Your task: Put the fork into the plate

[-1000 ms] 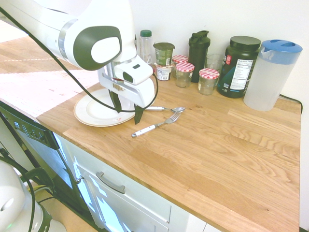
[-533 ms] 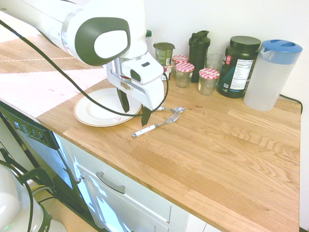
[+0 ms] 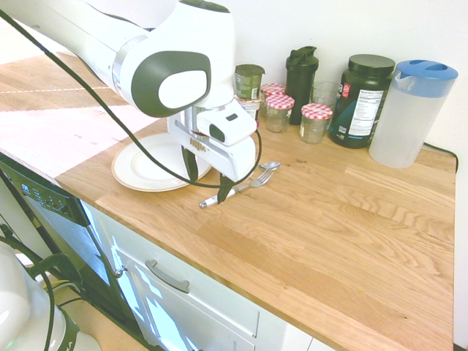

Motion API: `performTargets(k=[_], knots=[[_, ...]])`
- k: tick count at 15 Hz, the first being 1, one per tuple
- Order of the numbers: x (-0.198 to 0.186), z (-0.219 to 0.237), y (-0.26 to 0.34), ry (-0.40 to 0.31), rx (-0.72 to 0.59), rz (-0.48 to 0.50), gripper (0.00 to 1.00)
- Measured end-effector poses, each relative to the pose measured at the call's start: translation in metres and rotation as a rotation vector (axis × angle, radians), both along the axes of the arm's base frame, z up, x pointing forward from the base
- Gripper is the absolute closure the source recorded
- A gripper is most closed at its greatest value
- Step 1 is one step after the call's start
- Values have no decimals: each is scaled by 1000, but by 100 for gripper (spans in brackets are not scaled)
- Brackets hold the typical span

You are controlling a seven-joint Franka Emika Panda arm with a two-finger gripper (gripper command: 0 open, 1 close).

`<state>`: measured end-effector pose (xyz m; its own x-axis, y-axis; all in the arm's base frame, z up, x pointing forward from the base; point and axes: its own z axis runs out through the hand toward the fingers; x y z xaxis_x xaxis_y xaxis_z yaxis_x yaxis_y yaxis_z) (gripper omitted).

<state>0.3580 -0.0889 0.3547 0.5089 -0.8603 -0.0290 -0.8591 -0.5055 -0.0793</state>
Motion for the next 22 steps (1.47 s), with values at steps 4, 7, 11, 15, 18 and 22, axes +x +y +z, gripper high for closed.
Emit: performTargets(k=[4, 7, 11, 15, 18, 22], knots=[[3, -9, -1, 18, -16, -62, 0], [4, -13, 0, 33, -40, -109, 100], [7, -11, -3, 28, -58, -127, 100], [18, -12, -6, 34, -57, -128, 100], [30, -17, -8, 48, -54, -126, 100], [37, -23, -8, 65, -51, -121, 100]])
